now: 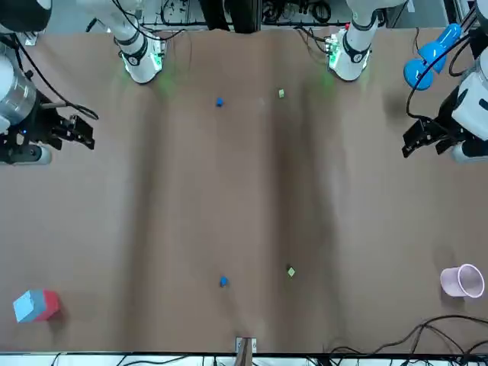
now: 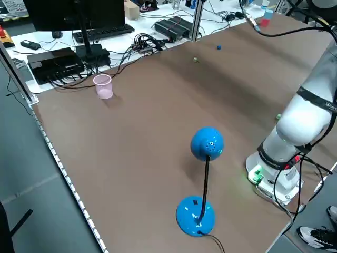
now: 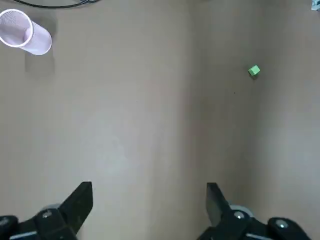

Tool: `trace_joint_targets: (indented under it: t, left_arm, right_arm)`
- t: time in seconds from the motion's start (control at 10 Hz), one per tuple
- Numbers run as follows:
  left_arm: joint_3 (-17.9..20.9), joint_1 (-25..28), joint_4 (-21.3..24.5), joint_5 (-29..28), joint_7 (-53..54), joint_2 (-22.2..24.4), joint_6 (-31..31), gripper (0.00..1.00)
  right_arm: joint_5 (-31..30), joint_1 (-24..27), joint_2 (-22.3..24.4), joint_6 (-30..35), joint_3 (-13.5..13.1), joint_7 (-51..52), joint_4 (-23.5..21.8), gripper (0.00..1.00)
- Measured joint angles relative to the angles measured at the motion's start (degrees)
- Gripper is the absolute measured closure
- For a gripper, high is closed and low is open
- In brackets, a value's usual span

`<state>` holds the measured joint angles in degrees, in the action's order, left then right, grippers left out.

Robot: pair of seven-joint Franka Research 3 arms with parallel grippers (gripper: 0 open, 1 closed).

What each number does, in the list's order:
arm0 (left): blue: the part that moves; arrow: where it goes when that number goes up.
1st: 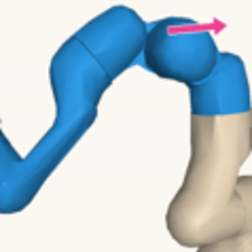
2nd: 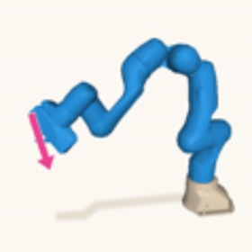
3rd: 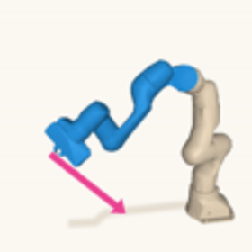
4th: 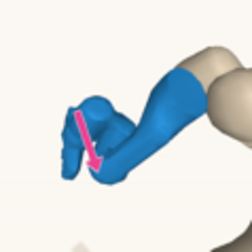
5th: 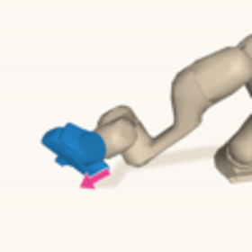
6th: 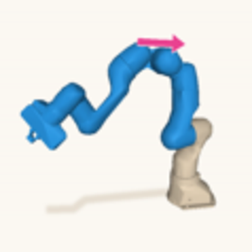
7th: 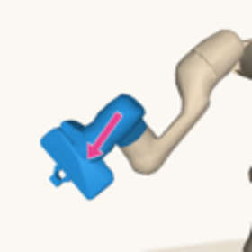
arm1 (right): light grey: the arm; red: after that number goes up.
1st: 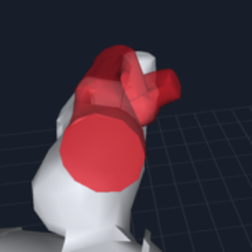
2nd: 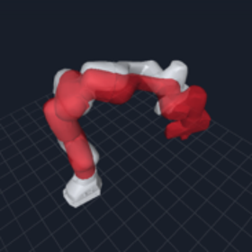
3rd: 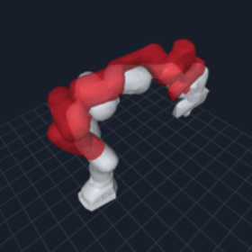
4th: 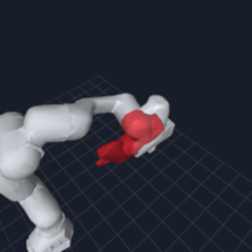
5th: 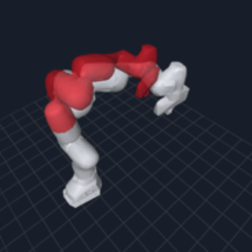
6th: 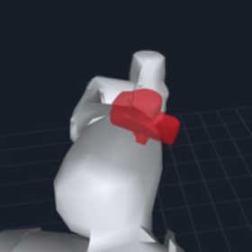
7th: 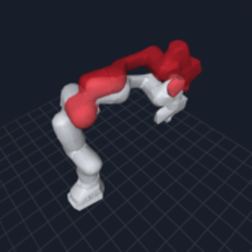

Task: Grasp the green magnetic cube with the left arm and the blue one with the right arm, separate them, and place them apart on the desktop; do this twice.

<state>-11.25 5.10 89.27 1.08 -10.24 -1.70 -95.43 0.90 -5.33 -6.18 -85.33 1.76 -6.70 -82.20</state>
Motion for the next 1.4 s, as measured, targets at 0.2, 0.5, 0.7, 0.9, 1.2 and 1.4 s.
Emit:
trace_joint_targets:
  t: [0.2,0.5,0.7,0.9,1.2,1.4]
  left_arm:
    - [0.03,0.08,0.0,0.0,-0.04,0.0,0.02,0.0]
    - [0.2,0.29,0.01,0.0,-0.04,0.0,0.02,0.0]
    - [0.2,0.3,0.01,0.0,-0.04,0.0,0.02,0.0]
    - [0.2,0.3,0.01,0.0,-0.08,0.0,0.02,0.0]
    - [0.28,0.4,0.01,0.0,-0.09,0.0,0.02,0.0]
    - [0.29,0.44,0.01,0.0,-0.1,0.0,0.02,0.0]
  right_arm:
    - [0.0,0.54,3.83,-5.55,-0.58,2.96,-6.66,0.01]
    - [-0.04,3.33,8.64,-7.53,-0.31,6.0,-12.55,0.0]
    - [-0.07,5.07,9.06,-6.45,0.5,6.24,-11.26,0.0]
    - [-0.07,5.17,8.96,-5.62,1.05,6.23,-10.39,0.0]
    - [-0.07,5.31,5.82,-2.66,1.29,6.15,-7.06,0.0]
    - [-0.07,5.48,3.87,-2.63,1.28,6.15,-5.53,0.0]
